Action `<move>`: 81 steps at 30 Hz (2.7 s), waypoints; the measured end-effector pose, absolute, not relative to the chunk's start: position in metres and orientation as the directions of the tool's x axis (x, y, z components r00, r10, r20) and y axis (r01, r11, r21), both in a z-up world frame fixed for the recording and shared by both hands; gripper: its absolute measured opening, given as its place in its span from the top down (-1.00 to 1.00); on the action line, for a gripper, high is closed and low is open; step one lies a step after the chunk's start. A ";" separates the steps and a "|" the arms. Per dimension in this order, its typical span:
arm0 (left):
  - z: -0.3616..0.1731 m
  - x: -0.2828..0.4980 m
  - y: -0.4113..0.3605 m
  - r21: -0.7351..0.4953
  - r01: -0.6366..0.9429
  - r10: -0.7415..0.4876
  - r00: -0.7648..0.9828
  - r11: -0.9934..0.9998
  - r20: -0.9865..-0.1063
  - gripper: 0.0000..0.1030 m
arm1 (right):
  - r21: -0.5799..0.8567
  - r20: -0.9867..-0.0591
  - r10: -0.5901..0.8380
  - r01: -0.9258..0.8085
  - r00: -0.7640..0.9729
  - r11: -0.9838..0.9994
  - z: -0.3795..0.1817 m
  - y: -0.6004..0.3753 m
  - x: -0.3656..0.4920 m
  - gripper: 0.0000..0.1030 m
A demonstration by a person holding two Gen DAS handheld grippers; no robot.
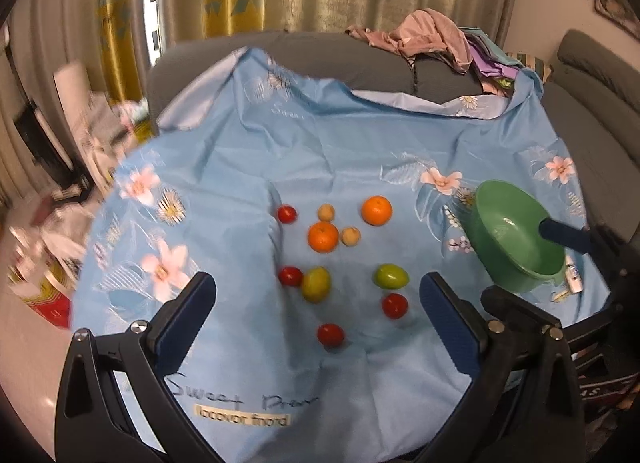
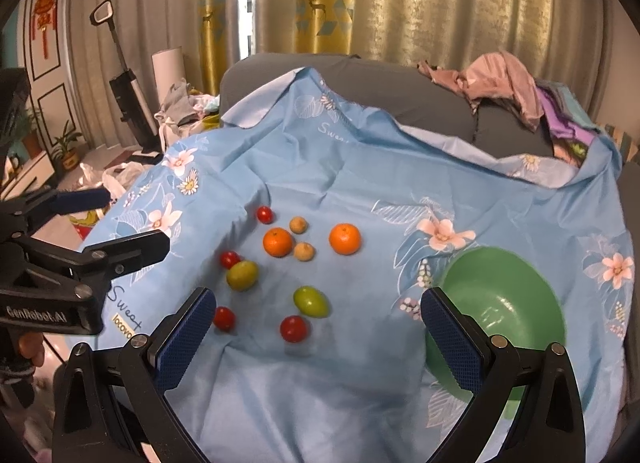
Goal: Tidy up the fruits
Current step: 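Grasp the green plum with the right gripper while the left gripper grasps the yellow plum, then carry both plums into the green bowl and open both grippers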
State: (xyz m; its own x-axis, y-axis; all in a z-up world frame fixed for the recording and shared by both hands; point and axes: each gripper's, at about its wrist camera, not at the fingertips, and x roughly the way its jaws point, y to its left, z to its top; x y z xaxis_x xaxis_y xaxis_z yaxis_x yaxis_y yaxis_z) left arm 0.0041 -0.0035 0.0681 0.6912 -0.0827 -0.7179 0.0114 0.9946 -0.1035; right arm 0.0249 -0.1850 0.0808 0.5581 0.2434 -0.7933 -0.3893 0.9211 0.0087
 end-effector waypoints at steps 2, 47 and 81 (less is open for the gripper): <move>0.058 0.008 0.003 -0.120 -0.006 -0.085 0.673 0.993 -0.735 -0.99 | 0.033 -0.805 0.253 -0.384 0.537 0.923 0.072 -0.188 0.028 -1.00; -0.069 0.106 -0.010 -0.097 0.133 -0.149 0.471 0.986 -0.869 0.32 | 0.231 -0.915 0.339 -0.404 0.220 0.885 -0.067 -0.179 0.113 -0.05; 0.021 0.075 -0.064 -0.186 0.268 -0.313 0.578 0.945 -0.754 0.33 | 0.337 -0.761 0.437 -0.284 0.480 0.898 0.025 -0.254 0.074 0.24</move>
State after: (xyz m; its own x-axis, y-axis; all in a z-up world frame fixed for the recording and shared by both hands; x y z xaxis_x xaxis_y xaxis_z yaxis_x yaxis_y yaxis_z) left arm 0.0745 -0.0636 0.0205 0.5782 -0.3128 -0.7536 0.2684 0.9451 -0.1863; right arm 0.0740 -0.2538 0.0251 0.4801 0.4368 -0.7608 -0.2835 0.8979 0.3366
